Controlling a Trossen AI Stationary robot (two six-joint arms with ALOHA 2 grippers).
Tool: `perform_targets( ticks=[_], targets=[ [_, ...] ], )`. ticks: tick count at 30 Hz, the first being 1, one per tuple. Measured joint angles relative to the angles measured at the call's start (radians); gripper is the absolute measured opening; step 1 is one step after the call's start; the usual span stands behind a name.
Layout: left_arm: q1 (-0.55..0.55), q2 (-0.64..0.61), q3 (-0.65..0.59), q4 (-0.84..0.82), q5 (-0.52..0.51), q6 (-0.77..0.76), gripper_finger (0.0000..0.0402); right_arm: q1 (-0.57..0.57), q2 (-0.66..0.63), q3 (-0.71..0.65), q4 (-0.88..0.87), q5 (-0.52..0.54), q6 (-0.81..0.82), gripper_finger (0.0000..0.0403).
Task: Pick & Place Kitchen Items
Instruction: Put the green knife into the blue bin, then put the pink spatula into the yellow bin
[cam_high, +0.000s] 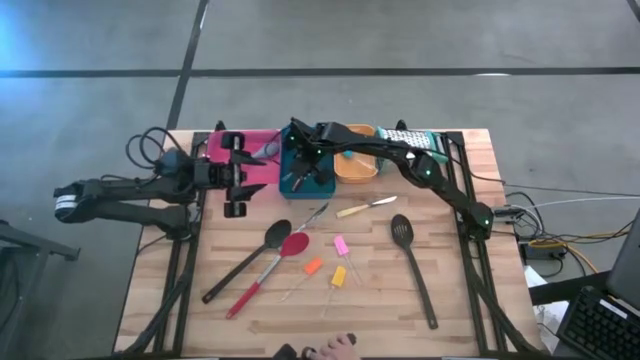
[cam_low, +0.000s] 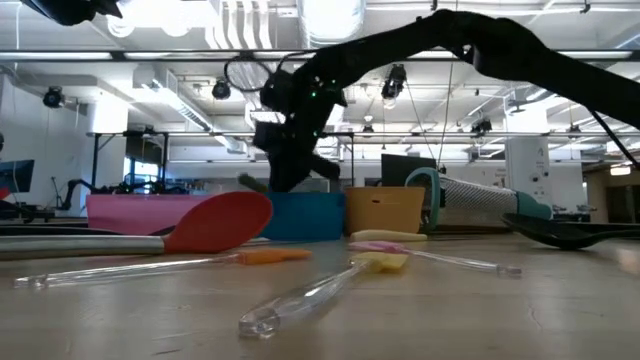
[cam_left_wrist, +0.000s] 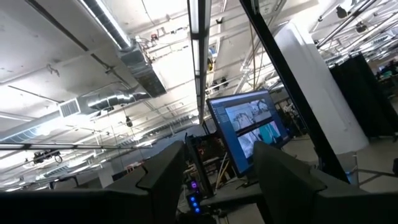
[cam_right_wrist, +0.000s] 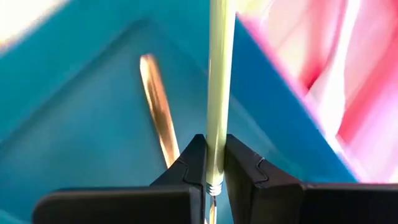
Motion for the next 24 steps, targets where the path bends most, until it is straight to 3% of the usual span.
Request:
perform_targets(
  ticks=[7,14,20,24],
  targets=[
    [0.000,-0.002,0.000,0.000,0.000,0.000,0.0198,-0.015,0.011,-0.001,-0.002,0.017,0.027,0.0027],
    [0.000,-0.002,0.000,0.000,0.000,-0.006,0.0198,-0.010,0.009,0.000,0.040,0.048,0.049,0.0080],
    [0.000,-0.002,0.000,-0.005,0.000,-0.014,0.0198,-0.010,0.009,0.000,0.070,0.064,0.081,0.0100],
    [0.000,-0.002,0.000,-0.025,0.000,-0.024,0.0198,0.002,-0.002,0.000,0.060,0.179,0.100,0.0098]
  ],
)
